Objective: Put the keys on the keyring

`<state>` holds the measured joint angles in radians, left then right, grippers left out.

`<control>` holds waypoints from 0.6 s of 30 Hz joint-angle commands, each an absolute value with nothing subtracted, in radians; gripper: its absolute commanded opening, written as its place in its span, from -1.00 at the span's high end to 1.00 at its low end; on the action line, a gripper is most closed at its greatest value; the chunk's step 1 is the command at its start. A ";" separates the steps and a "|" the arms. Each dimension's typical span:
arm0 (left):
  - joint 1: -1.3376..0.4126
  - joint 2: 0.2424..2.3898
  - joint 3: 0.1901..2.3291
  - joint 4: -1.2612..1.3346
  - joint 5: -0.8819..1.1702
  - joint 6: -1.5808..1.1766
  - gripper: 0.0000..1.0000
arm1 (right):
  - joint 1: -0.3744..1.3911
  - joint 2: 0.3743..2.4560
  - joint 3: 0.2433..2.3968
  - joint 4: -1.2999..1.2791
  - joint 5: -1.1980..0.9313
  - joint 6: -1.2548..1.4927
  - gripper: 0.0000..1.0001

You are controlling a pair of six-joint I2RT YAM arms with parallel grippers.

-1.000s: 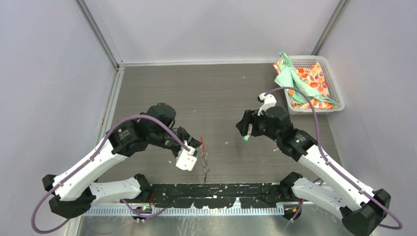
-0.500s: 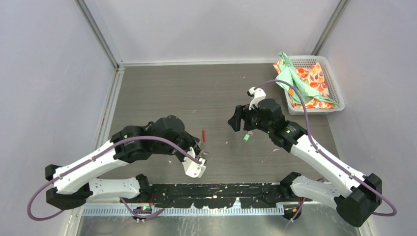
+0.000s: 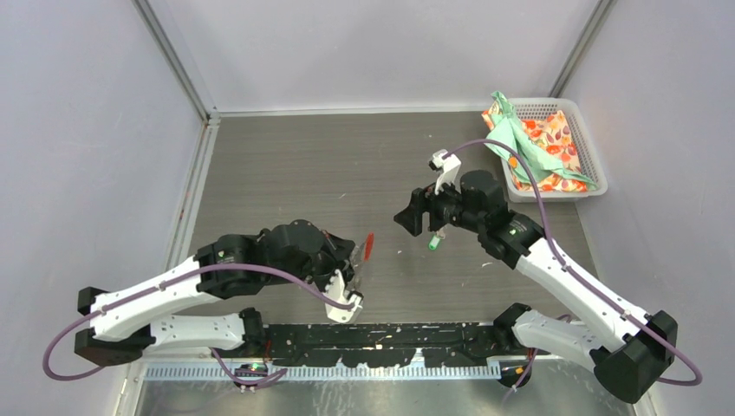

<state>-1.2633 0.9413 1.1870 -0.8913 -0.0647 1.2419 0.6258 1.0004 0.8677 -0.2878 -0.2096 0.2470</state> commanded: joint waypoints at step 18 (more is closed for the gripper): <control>-1.269 0.868 1.209 -0.681 0.068 1.023 0.99 | 0.624 0.951 1.135 -0.222 -0.715 0.141 -0.49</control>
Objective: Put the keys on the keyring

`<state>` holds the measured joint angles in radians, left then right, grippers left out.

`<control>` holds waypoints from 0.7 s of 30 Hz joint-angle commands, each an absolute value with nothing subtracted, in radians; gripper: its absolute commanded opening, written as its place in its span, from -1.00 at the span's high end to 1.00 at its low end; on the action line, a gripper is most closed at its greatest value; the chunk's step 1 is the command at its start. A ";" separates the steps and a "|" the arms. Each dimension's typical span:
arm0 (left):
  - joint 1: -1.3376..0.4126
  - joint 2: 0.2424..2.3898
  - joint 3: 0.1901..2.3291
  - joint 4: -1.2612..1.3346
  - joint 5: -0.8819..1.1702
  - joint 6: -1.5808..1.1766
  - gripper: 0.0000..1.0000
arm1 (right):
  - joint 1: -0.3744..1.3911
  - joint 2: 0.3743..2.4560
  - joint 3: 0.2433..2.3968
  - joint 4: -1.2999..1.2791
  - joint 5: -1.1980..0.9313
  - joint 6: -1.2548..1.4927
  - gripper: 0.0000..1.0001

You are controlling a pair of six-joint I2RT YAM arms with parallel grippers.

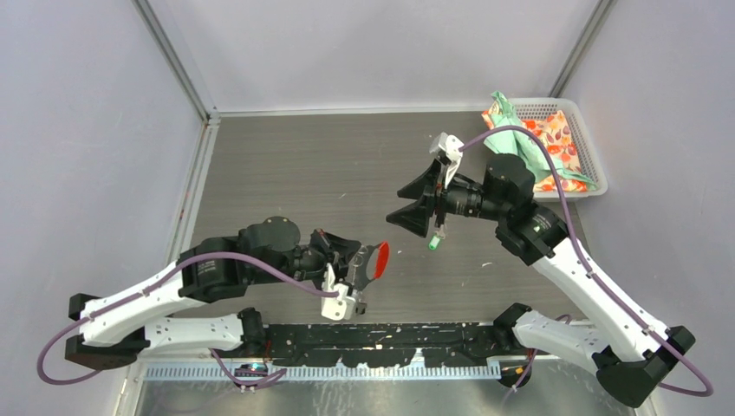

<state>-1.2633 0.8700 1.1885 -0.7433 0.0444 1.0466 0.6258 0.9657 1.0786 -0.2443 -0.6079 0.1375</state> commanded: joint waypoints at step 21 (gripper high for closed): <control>-1.269 0.839 1.173 -0.637 0.063 1.043 0.99 | 0.627 1.019 1.244 -0.252 -0.914 0.156 -0.19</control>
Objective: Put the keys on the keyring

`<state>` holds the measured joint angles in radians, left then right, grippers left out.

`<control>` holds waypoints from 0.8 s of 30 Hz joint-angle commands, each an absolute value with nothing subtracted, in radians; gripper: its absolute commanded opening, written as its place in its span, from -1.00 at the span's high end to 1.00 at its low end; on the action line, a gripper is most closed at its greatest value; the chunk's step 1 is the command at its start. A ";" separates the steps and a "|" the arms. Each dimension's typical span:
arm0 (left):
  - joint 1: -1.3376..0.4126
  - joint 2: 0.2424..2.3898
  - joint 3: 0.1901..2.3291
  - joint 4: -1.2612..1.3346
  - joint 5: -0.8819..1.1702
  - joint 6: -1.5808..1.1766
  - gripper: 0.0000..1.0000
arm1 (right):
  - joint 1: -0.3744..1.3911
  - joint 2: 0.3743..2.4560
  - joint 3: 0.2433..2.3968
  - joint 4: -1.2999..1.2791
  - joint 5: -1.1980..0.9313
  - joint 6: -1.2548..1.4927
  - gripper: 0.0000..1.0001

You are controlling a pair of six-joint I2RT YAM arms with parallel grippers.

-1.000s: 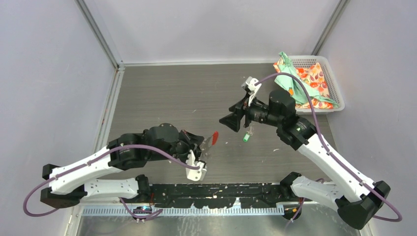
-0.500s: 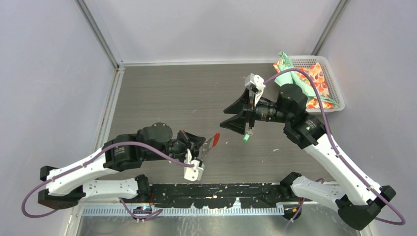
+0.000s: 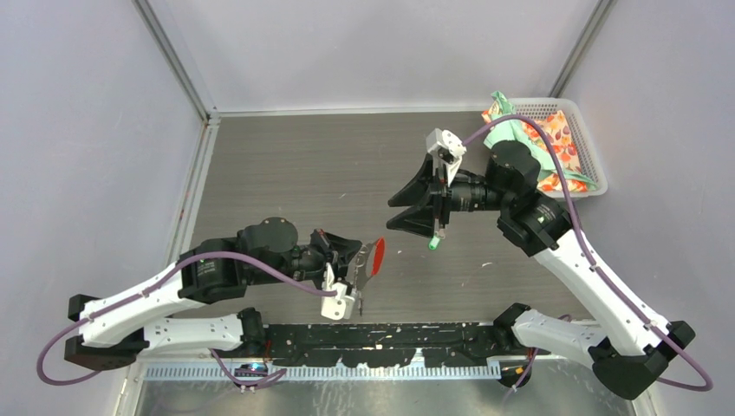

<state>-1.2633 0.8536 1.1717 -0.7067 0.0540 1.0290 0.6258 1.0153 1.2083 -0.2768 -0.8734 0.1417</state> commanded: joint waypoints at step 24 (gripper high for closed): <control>-1.268 0.817 1.151 -0.673 0.020 0.816 0.99 | 0.474 1.026 0.784 -0.515 0.044 0.523 -0.33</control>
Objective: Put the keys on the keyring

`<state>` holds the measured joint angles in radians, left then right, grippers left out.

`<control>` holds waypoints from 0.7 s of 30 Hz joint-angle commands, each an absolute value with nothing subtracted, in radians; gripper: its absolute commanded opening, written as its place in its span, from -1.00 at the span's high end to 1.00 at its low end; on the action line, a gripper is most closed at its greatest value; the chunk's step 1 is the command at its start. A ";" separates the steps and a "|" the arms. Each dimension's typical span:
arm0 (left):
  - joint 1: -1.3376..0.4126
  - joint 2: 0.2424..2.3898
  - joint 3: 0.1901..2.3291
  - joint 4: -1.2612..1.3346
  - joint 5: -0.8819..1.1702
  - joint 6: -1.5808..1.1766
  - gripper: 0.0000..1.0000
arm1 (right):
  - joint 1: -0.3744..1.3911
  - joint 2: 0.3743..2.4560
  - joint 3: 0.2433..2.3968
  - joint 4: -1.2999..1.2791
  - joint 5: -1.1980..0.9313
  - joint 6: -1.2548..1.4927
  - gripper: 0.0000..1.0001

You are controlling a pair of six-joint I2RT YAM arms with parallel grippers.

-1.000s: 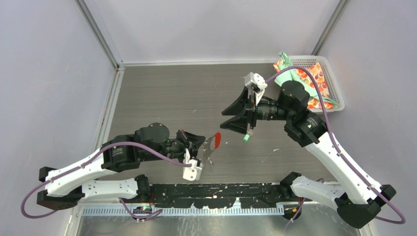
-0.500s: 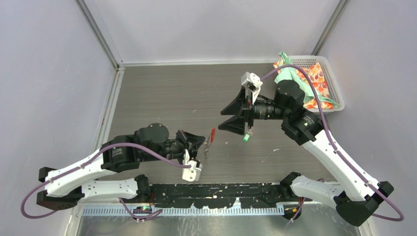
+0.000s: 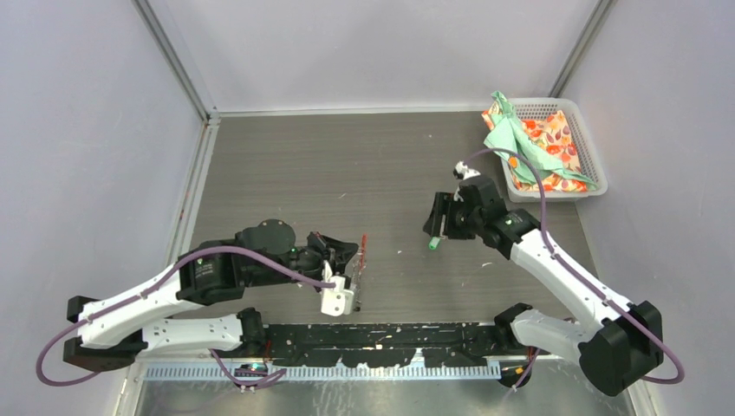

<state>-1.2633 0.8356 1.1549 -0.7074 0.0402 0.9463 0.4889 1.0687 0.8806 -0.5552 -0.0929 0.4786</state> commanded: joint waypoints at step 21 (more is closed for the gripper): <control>-1.266 0.836 1.110 -0.741 0.152 0.541 1.00 | 0.335 1.357 0.803 -0.342 -0.365 -0.233 -0.15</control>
